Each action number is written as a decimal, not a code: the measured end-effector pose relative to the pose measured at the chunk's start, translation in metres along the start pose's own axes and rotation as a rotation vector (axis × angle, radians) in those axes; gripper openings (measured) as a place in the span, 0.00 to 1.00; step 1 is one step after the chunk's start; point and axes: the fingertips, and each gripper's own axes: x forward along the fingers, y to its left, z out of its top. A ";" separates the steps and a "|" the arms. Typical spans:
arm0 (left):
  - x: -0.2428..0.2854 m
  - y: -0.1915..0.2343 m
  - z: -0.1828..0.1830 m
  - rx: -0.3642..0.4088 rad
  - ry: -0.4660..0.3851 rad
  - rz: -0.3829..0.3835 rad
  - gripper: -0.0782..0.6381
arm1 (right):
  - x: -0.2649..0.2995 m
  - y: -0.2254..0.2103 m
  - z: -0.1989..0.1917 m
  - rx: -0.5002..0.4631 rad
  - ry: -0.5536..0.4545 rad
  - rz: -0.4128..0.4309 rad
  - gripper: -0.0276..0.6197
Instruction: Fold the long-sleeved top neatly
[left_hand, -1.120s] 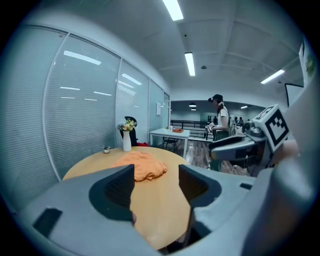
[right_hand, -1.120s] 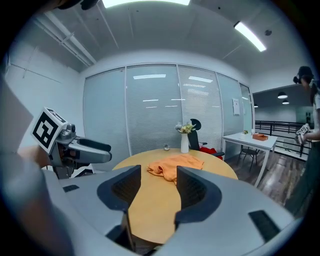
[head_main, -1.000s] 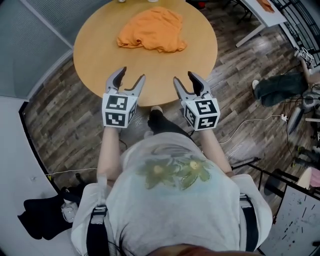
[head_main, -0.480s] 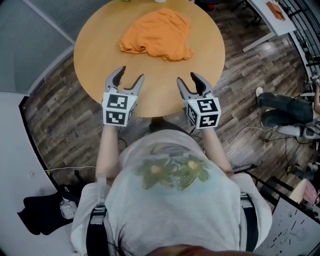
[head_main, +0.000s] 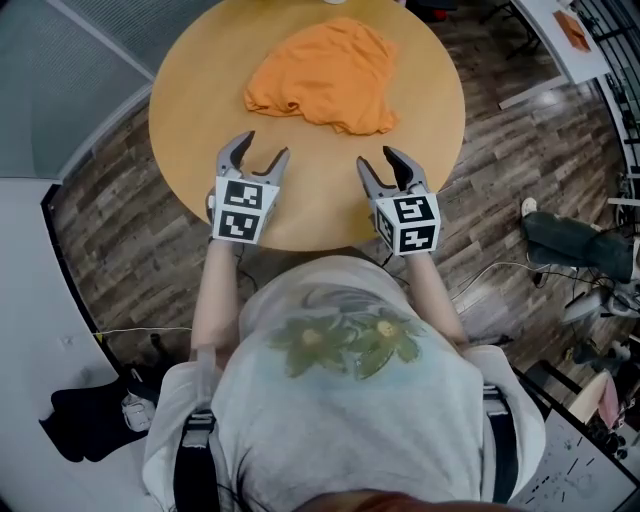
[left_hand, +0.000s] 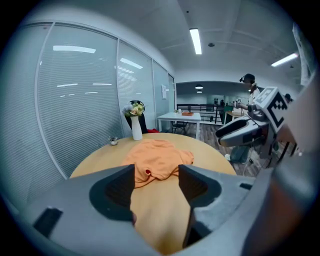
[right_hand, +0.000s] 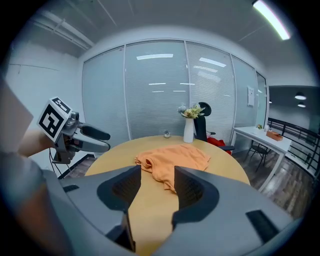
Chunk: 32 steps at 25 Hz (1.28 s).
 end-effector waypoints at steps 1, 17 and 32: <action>0.006 0.002 -0.001 0.009 0.011 0.001 0.47 | 0.005 -0.002 0.000 -0.005 0.005 0.004 0.38; 0.111 0.034 -0.036 0.163 0.217 -0.015 0.47 | 0.091 -0.031 -0.022 -0.054 0.148 0.073 0.38; 0.189 0.069 -0.091 0.383 0.443 -0.020 0.47 | 0.168 -0.050 -0.080 -0.181 0.338 0.088 0.38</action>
